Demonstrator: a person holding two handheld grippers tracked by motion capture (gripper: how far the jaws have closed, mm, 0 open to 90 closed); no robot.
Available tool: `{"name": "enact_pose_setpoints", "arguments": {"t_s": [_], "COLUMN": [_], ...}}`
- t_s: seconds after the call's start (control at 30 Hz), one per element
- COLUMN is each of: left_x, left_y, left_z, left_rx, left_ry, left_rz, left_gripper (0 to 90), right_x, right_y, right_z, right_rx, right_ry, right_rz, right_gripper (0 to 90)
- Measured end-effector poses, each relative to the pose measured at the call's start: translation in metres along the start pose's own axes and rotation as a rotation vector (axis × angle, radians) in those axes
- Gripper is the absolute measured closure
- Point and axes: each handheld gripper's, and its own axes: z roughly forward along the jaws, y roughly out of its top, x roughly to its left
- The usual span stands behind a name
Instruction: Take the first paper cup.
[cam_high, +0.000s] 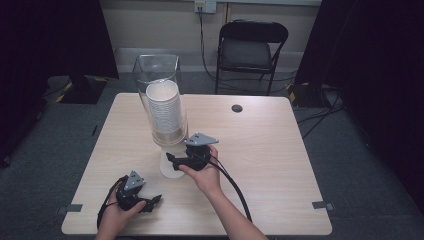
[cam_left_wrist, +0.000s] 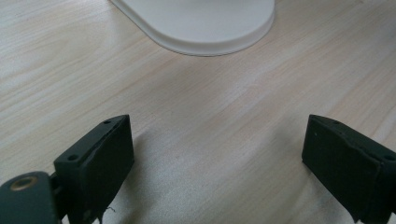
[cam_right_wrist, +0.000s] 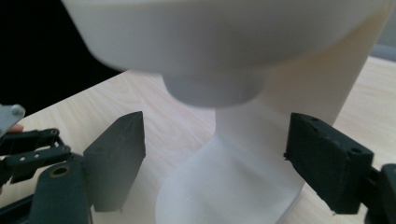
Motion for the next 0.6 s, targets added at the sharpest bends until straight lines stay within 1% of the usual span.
{"name": "enact_pose_setpoints", "arguments": {"t_s": [0.03, 0.1, 0.13, 0.2, 0.23, 0.33, 0.37, 0.4, 0.43, 0.47, 0.53, 0.57, 0.6], "left_x": [0.0, 0.0, 0.0, 0.0, 0.0, 0.0, 0.0, 0.0, 0.0, 0.0, 0.0, 0.0, 0.0], "left_y": [0.0, 0.0, 0.0, 0.0, 0.0, 0.0, 0.0, 0.0, 0.0, 0.0, 0.0, 0.0, 0.0], "left_z": [0.0, 0.0, 0.0, 0.0, 0.0, 0.0, 0.0, 0.0, 0.0, 0.0, 0.0, 0.0, 0.0], "left_rx": [-0.001, 0.0, -0.001, -0.001, 0.0, -0.001, 0.0, 0.0, -0.001, -0.001, -0.001, -0.001, -0.001], "left_ry": [0.0, 0.0, 0.0, 0.0, 0.0, -0.004, 0.0, 0.0, 0.0, 0.0, 0.0, -0.001, -0.001], "left_rz": [-0.001, 0.0, -0.001, -0.002, 0.0, -0.006, -0.001, -0.001, -0.001, -0.002, -0.001, -0.002, -0.002], "left_gripper": [8.6, 8.6, 8.6, 8.6, 8.6, 8.6, 8.6, 8.6, 8.6, 8.6, 8.6, 8.6, 8.6], "right_x": [0.0, 0.0, 0.0, 0.0, 0.001, 0.002, 0.002, 0.002, 0.002, 0.001, 0.0, 0.0, 0.0], "right_y": [0.002, 0.005, 0.006, 0.006, 0.006, 0.006, 0.007, 0.007, 0.008, 0.008, 0.008, 0.008, 0.008], "right_z": [0.001, 0.004, 0.005, 0.006, 0.008, 0.009, 0.011, 0.011, 0.013, 0.014, 0.015, 0.017, 0.017], "right_rx": [-0.006, -0.029, -0.044, -0.052, -0.081, -0.097, -0.116, -0.116, -0.12, -0.122, -0.128, -0.138, -0.138], "right_ry": [-0.006, -0.001, -0.003, -0.002, -0.005, -0.01, 0.002, 0.002, -0.014, -0.008, -0.004, 0.005, 0.005], "right_rz": [-0.003, 0.002, -0.005, -0.006, -0.006, 0.002, 0.01, 0.01, -0.006, -0.001, -0.002, -0.01, -0.01], "right_gripper": [19.9, 21.3, 22.1, 22.6, 23.4, 23.8, 27.4, 27.4, 28.6, 30.7, 31.2, 35.4, 35.4]}}
